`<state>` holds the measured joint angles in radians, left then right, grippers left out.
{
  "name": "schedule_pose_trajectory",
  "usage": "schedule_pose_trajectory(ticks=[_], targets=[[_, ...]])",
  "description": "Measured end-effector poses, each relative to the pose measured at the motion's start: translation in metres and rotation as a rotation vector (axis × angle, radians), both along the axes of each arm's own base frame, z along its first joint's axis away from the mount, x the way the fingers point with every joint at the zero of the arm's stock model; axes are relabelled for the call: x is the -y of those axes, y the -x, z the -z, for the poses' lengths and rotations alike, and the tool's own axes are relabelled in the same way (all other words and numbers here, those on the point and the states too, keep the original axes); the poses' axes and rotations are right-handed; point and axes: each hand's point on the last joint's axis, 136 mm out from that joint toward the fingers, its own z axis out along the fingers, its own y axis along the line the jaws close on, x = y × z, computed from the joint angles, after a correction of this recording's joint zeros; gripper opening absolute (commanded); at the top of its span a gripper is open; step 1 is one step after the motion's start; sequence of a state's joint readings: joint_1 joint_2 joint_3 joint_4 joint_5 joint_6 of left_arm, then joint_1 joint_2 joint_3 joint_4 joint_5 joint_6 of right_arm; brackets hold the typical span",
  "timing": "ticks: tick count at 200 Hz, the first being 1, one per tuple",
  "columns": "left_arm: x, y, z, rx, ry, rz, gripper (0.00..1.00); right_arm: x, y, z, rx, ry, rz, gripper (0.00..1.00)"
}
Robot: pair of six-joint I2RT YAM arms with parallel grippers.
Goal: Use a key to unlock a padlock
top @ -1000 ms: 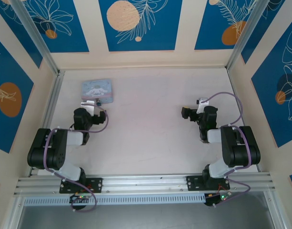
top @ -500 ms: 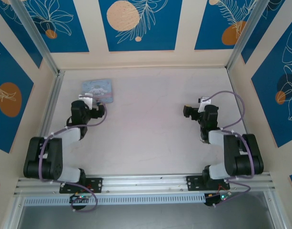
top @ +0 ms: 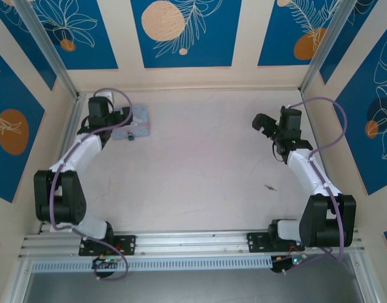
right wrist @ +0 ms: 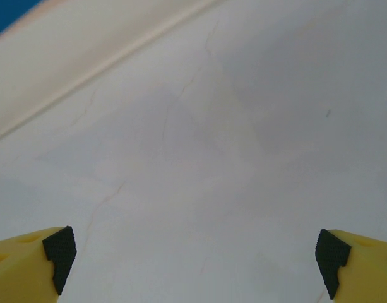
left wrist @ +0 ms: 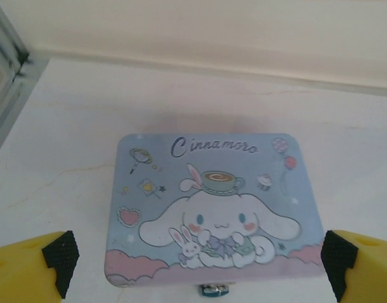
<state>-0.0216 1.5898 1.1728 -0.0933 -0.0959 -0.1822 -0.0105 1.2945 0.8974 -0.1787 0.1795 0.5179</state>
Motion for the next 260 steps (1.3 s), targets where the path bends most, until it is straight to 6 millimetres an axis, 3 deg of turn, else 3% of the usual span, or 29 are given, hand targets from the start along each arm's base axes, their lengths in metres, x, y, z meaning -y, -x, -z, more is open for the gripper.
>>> schedule_pose_trajectory(ticks=[20,65,105,125,163,196,239,260], targets=[[-0.019,-0.026,0.011,-0.066,0.031,-0.052,1.00,-0.022,0.012,0.014,-0.078,-0.086,-0.075,0.99],[-0.048,-0.076,0.053,-0.194,0.099,-0.107,1.00,-0.061,0.029,0.018,-0.149,-0.227,-0.182,0.99],[-0.041,-0.102,0.099,-0.300,0.157,-0.073,1.00,-0.073,0.040,0.008,-0.157,-0.291,-0.212,0.99],[-0.032,-0.114,0.100,-0.298,0.208,-0.038,1.00,-0.075,0.044,0.004,-0.156,-0.306,-0.215,0.99],[0.005,-0.116,0.102,-0.315,0.276,0.059,1.00,-0.073,0.045,0.004,-0.163,-0.326,-0.199,0.99],[0.061,-0.099,0.112,-0.327,0.318,0.164,1.00,-0.068,0.044,0.003,-0.166,-0.352,-0.170,1.00],[0.150,-0.044,0.114,-0.372,0.362,0.310,1.00,-0.066,0.043,0.003,-0.173,-0.395,-0.144,0.99],[0.183,-0.015,0.112,-0.383,0.382,0.350,1.00,-0.067,0.044,0.007,-0.182,-0.417,-0.139,1.00]])
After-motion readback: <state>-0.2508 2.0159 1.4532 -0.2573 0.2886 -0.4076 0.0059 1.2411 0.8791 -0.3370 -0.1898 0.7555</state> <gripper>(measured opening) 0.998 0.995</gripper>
